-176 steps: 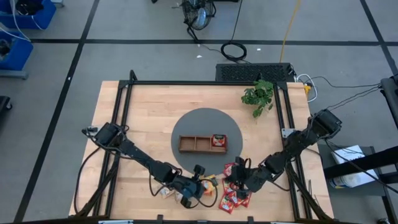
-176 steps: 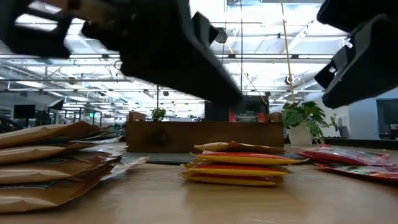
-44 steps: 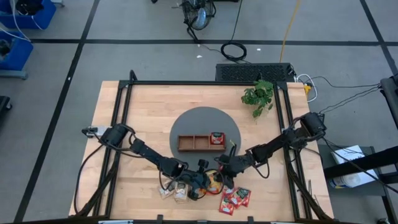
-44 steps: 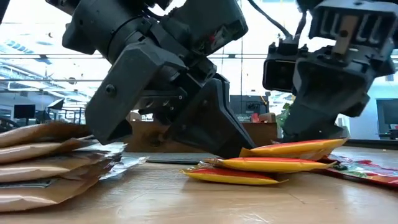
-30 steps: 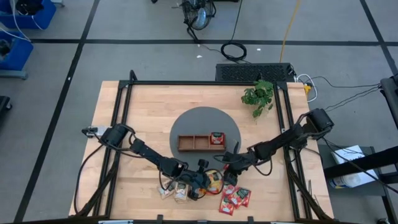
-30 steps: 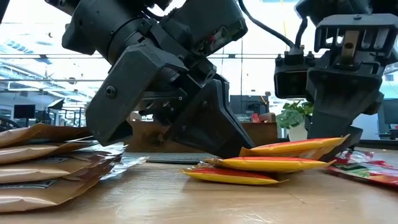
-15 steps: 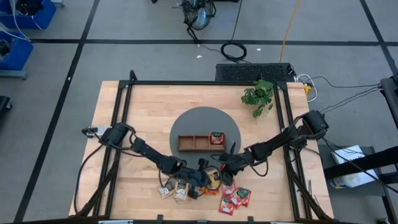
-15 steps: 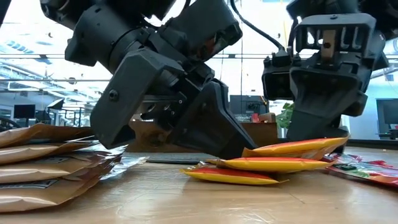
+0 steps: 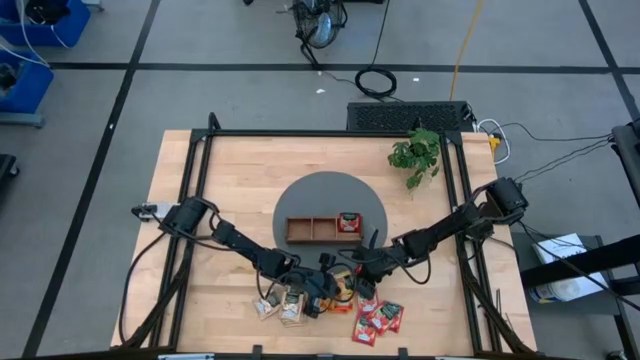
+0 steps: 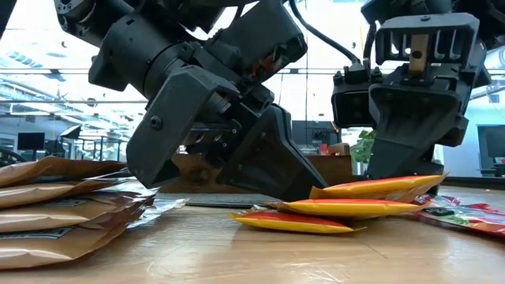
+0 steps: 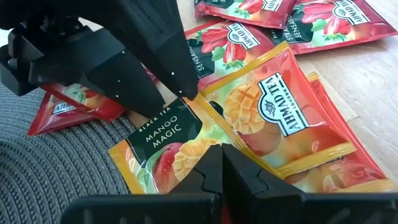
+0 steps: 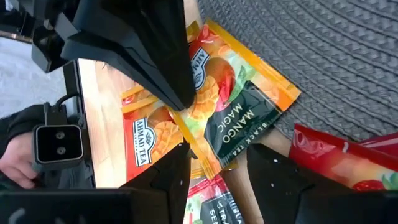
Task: Pick & Place Tea
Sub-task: Put the yellow tea bag into the middle section of the wooden organizer
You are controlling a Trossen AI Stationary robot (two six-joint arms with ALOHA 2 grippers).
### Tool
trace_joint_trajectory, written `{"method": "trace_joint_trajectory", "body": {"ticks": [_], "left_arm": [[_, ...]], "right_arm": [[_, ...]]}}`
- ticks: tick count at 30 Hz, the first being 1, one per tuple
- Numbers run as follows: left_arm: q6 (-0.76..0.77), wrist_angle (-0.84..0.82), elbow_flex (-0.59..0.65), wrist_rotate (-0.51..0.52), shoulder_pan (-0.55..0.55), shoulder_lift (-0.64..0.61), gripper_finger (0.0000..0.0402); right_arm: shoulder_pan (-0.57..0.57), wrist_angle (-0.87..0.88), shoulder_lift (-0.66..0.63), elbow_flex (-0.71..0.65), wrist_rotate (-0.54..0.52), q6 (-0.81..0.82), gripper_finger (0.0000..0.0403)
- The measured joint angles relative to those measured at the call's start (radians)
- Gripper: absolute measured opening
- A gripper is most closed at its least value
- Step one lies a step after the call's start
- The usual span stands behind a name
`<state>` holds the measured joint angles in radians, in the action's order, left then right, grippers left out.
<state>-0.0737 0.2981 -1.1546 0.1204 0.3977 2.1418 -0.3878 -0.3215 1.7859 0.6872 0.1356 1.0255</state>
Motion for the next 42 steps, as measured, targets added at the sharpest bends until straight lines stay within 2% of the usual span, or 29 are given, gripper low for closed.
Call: {"method": "trace_joint_trajectory", "body": {"ticks": [6,12,15,19,25,29,35,42], "left_arm": [[-0.021,0.037,0.0,0.007,-0.001,0.002,0.0004],[-0.03,0.171,-0.001,-0.016,-0.014,0.074,0.0012],[-0.006,0.176,-0.002,-0.066,-0.031,0.078,0.0004],[-0.002,0.175,-0.002,-0.068,-0.033,0.078,0.0013],[0.0,0.172,-0.002,-0.066,-0.034,0.079,0.0011],[-0.05,0.16,-0.001,-0.054,-0.028,0.065,0.0008],[-0.102,0.029,0.004,0.071,0.016,-0.029,0.0053],[-0.09,-0.135,0.002,0.074,0.082,-0.171,0.0107]], "right_arm": [[0.0,-0.003,0.0,0.0,0.001,-0.045,0.0144],[0.0,-0.004,0.0,0.0,-0.005,-0.076,0.0122],[-0.001,0.002,0.0,0.0,-0.009,-0.074,0.0107],[-0.001,0.012,0.001,0.0,-0.017,-0.078,0.008],[-0.001,-0.004,0.001,0.0,-0.059,-0.135,0.0013],[0.0,-0.01,-0.001,0.006,-0.065,-0.167,0.0007],[0.002,0.001,-0.036,0.006,-0.074,-0.225,0.0002],[0.001,0.032,-0.122,0.004,-0.081,-0.295,0.0001]]}}
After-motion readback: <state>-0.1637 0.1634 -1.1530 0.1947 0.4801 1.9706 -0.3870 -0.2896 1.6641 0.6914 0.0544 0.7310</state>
